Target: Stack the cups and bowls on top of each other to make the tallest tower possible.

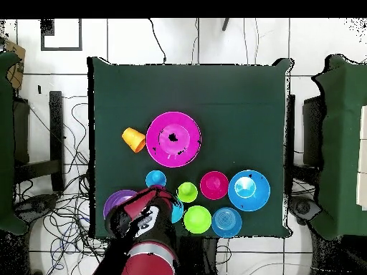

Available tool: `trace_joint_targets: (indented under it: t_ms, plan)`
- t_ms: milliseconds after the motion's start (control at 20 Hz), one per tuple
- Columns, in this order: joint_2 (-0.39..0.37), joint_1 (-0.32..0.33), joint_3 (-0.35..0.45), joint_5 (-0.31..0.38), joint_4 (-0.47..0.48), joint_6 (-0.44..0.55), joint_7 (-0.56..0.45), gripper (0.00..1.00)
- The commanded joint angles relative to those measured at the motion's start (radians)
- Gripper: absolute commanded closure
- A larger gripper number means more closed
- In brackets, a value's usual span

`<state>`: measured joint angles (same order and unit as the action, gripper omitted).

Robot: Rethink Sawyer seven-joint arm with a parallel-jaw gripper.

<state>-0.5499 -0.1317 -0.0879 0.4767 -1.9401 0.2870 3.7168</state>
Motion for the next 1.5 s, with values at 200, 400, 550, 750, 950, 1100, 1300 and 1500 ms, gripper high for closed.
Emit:
trace_joint_targets:
  t_ms: [200, 400, 550, 750, 950, 1100, 1300, 1500]
  plan:
    - [0.105, -0.022, 0.004, 0.047, 0.129, -0.107, -0.079, 0.00]
    - [0.122, -0.023, 0.004, 0.033, 0.146, -0.118, -0.083, 0.00]
    - [0.112, -0.026, 0.011, 0.023, 0.138, -0.116, -0.084, 0.00]
    - [0.087, -0.015, 0.027, 0.016, 0.116, -0.104, -0.097, 0.00]
    - [0.019, 0.007, 0.062, 0.008, 0.058, -0.072, -0.122, 0.00]
    - [-0.062, 0.031, 0.106, -0.008, -0.010, -0.031, -0.144, 0.00]
    - [-0.158, 0.075, 0.160, -0.021, -0.085, 0.020, -0.178, 0.00]
    - [-0.219, 0.095, 0.192, -0.037, -0.125, 0.063, -0.189, 0.00]
